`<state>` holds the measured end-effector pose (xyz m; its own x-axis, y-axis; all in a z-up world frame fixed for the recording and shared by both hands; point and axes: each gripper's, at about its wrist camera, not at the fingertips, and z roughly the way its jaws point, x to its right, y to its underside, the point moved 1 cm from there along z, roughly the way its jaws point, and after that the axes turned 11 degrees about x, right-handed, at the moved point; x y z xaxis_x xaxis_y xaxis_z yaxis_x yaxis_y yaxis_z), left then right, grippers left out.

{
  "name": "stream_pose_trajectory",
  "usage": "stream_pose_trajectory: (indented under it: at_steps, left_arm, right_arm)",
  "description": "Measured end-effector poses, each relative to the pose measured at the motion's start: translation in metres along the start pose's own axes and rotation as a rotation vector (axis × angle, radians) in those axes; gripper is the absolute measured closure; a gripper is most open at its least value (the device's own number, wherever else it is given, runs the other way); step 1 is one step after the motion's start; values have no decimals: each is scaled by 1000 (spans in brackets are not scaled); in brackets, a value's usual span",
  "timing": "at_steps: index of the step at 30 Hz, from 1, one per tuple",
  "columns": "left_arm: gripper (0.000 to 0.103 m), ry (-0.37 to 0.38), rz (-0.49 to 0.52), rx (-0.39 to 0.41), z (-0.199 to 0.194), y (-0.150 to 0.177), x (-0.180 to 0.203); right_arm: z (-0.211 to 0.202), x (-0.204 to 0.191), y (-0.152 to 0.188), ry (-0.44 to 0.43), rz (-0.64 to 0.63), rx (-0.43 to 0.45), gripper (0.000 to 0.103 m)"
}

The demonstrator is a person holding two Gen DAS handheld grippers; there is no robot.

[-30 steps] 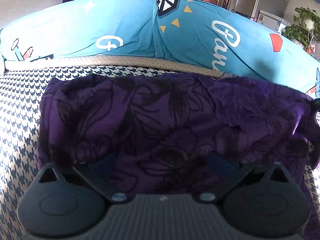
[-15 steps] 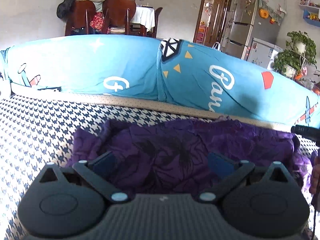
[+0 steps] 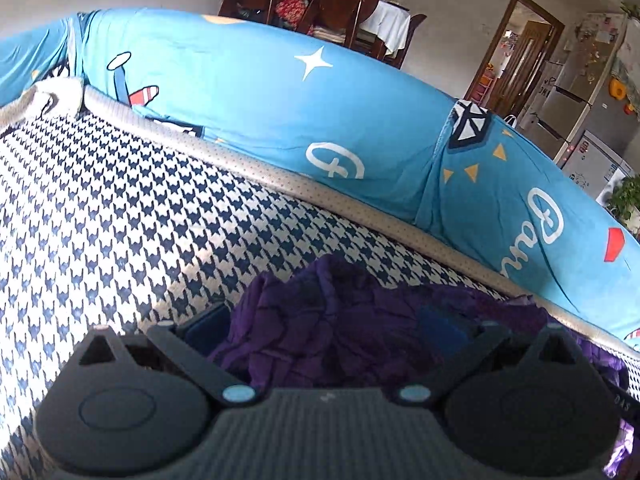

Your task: Fold clothes

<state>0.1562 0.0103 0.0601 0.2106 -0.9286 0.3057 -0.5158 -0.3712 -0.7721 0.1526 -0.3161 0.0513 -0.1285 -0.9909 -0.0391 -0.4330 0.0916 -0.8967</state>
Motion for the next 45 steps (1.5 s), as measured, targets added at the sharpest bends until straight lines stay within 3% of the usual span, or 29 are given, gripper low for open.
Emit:
stream_pose_trajectory:
  at_steps: [7,9,14,17,20,24,26,31,35,40,45]
  left_arm:
    - [0,-3,-120,-88,23,17,-17]
    - [5,13,-121,-86,21,20,-16]
    - [41,59,-116,-81,14,26,-11]
    - [55,86,-3,-17,2,29,4]
    - [60,155,172,58,-17,36,29]
    - [60,339,349,97,-45,58,58]
    - [60,438,464,95,-57,74,73]
    - [59,647,645,-39,-76,126,95]
    - [52,684,710,-73,-83,147,95]
    - [50,680,641,-102,-80,140,74]
    - [44,698,615,-117,-81,136,65]
  right_arm:
    - [-24,-14,6,-66,15,-17,61]
    - [-31,-17,6,-80,20,-15,60]
    - [-43,-23,5,-102,36,-1,58]
    - [-48,-19,5,-99,61,-4,56]
    - [-52,-15,5,-95,80,-3,56]
    - [-52,-12,2,-96,70,15,55]
    - [-52,-16,1,-152,71,16,55]
    - [-53,-24,0,-293,72,18,55]
    - [-54,-31,-1,-405,73,20,51]
    - [-55,-49,2,-590,49,-2,47]
    - [-54,-81,14,-680,-73,-20,35]
